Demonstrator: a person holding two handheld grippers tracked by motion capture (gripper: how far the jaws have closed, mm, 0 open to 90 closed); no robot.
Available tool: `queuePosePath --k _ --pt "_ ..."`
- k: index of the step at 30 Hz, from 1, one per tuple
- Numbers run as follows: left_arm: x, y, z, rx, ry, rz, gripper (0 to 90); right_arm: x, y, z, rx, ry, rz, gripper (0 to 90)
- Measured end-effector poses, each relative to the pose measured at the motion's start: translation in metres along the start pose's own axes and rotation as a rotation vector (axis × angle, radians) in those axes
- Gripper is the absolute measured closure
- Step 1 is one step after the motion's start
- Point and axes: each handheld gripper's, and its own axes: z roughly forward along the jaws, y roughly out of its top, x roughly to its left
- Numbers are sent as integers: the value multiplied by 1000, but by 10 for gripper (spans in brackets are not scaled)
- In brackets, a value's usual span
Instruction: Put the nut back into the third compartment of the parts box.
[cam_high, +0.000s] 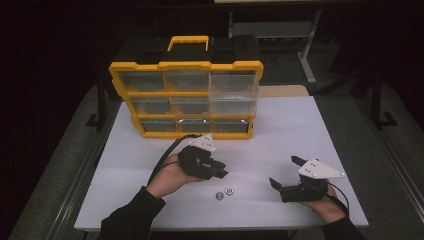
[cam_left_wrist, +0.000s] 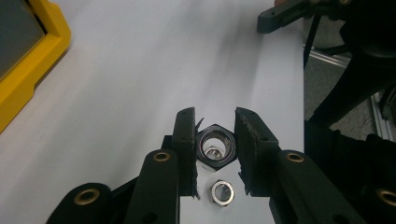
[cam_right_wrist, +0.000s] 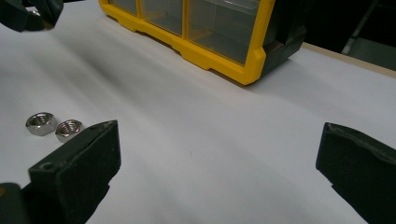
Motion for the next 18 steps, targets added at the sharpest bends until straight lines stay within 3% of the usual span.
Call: queuePosePath --k 18 --pt "-1 23 -25 -15 -12 18 706 1 -1 1 7 3 6 0"
